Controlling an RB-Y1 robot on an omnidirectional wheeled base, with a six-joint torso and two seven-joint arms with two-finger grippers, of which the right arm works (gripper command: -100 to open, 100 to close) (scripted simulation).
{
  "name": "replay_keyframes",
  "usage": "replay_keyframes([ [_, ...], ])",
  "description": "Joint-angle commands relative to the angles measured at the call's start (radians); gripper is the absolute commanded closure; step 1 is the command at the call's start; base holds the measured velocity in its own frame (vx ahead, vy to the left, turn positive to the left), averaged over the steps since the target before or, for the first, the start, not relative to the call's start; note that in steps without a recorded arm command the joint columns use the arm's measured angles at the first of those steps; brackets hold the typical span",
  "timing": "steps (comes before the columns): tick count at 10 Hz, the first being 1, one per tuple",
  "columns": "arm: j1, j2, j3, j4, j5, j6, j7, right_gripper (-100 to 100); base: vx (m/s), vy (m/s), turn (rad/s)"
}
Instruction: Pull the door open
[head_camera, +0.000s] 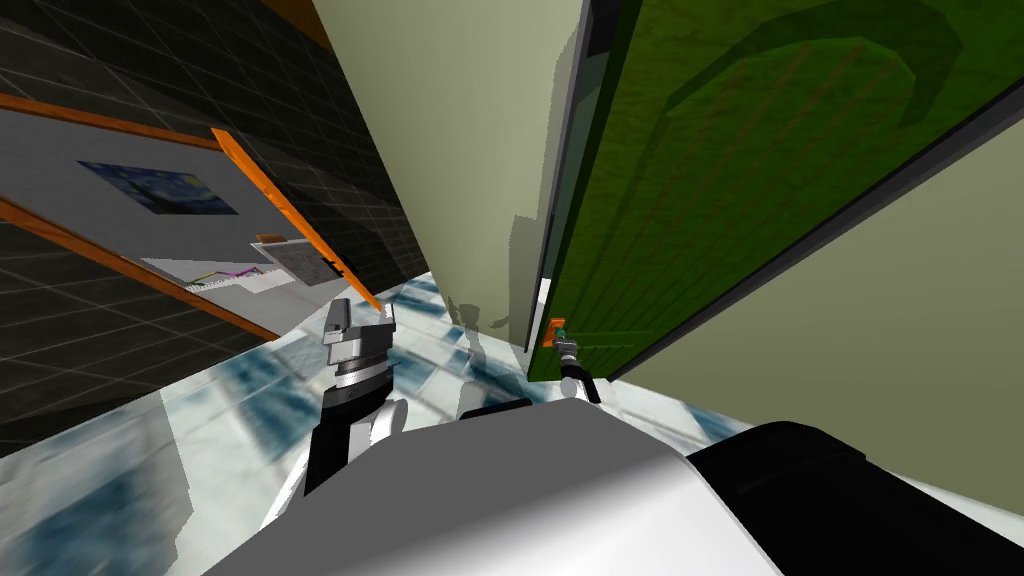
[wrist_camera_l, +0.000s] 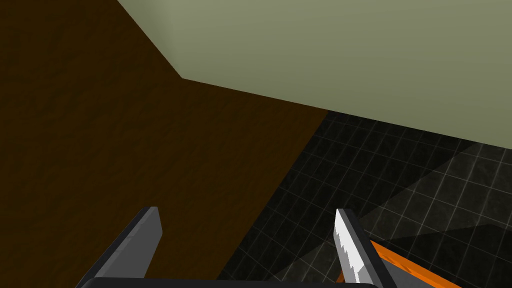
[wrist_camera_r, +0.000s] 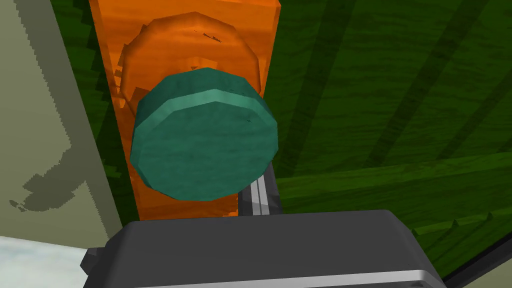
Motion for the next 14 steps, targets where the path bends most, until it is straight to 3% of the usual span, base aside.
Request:
replay_keyframes([
  [1, -0.010, 0.003, 0.028, -0.023, -0.018, -0.005, -0.041, -100, -0.086, -0.033, 0.047],
  [3, -0.002, -0.001, 0.035, -0.034, -0.054, -0.004, -0.083, -100, -0.098, -0.033, 0.080],
  [4, 0.015, -0.013, 0.016, -0.016, -0.047, -0.008, -0.073, -100, -0.043, -0.043, -0.029],
  [5, 0.038, -0.036, -0.001, -0.038, -0.083, 0.022, -0.071, -100, 0.035, -0.011, -0.135],
  [8, 0.051, -0.050, -0.010, -0.059, -0.105, 0.042, -0.066, -100, 0.038, 0.046, -0.040],
  [10, 0.070, -0.072, -0.024, -0.091, -0.140, 0.074, -0.058, -100, 0.044, 0.046, -0.053],
  [14, 0.082, -0.086, -0.032, -0.110, -0.160, 0.092, -0.054, -100, 0.032, 0.025, -0.017],
])
